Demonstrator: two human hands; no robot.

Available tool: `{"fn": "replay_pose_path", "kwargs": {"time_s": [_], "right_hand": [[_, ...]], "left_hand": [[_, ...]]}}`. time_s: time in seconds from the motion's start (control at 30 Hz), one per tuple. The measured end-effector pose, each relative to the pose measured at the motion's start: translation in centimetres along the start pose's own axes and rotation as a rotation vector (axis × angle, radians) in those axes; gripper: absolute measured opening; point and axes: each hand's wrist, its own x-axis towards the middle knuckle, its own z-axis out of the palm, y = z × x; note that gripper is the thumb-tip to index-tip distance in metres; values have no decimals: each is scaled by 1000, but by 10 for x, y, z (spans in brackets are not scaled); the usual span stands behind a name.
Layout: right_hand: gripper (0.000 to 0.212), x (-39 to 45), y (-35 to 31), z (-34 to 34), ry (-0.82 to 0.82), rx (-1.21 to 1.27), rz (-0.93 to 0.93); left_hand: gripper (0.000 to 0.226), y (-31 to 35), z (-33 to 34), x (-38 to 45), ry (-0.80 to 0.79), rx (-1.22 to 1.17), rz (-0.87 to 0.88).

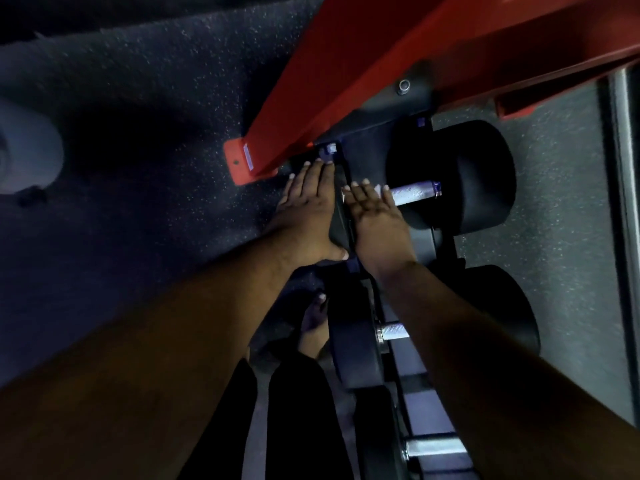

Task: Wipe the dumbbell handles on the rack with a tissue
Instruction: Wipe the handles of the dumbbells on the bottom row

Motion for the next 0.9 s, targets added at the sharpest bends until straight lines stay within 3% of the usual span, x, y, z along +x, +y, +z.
{"fn": "replay_pose_path", "kwargs": {"time_s": [0.1,0.2,0.3,0.4,0.5,0.63,0.77,0.9], "right_hand": [[63,-32,2,9,35,-2,-51],[66,-69,12,14,-140,14,7],[66,-117,14,18,73,270,173],[62,-163,12,32,168,222,168],[61,-187,7,58,-27,31,91],[59,-187,11,87,-278,-112,4],[58,-175,31,88,-271,-51,-84],[60,-209,25,94,-111,-78,-80]], "left_hand": [[138,-1,9,-14,61,-12,5],[128,4,23,-35,136,21,2],[121,15,43,-66,150,0,32],[119,31,75,-104,80,-24,121],[126,45,111,-134,-67,25,166],[136,61,146,-142,-143,70,115],[151,70,157,-127,-152,44,56],[155,77,150,-121,-198,120,-17]]}}
